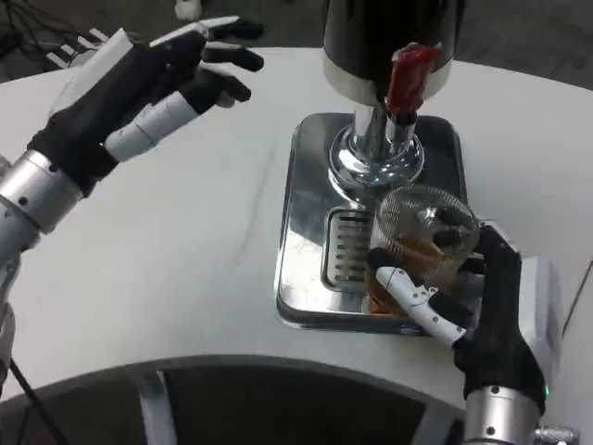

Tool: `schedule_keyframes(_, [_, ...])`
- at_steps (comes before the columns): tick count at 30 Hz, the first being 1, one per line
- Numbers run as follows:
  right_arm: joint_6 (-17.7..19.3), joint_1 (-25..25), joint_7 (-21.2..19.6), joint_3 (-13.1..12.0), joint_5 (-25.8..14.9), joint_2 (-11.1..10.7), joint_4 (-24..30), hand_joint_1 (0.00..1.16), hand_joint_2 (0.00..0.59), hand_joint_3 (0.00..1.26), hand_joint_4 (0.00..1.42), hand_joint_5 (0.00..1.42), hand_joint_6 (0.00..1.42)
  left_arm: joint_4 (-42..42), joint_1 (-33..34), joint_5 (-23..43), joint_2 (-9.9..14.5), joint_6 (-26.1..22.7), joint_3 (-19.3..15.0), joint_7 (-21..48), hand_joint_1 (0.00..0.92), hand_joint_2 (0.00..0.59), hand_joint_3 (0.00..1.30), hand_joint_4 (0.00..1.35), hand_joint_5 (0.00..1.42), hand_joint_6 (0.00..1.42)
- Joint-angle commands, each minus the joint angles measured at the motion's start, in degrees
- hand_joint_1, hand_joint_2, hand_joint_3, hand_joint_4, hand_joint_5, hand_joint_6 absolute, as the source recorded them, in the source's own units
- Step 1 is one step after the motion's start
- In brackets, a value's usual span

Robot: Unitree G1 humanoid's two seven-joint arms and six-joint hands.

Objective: Grasp the cup under the faucet to collect the drink, then remove the cup.

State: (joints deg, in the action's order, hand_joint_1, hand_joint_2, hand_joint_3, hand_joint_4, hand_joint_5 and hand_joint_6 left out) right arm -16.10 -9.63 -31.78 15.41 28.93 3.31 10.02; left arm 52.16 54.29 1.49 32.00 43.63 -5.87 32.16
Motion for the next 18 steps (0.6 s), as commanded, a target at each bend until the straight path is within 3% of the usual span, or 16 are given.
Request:
schedule_keyframes(1, [1.5,3.1,1.0,1.8,1.6,1.7,4.6,0.76,0.213,0.76,0.9,1.0,0.68,-3.2,-6.0,-1.7,2.3,-1.0,0.0,-2.5,0.0,0.0,0.25,0.3,0.42,0.42])
schedule_keyframes(11, [0.6,7.8,5.9,3.2,3.9,0.4,11.8,0.77,0.214,0.78,0.91,1.05,0.7,-8.5,-13.0,-8.6,4.2,-3.5,2.5,-7.4,0.0,0.019,0.22,0.21,0.28,0.32])
schedule_keyframes(18, [0.3,9.6,9.4,3.8,5.7,-0.1,15.6,0.78,0.212,0.79,0.92,1.06,0.7,-15.5,-17.1,-15.4,5.3,-5.6,6.4,-9.1,0.0,0.04,0.13,0.03,0.1,0.21])
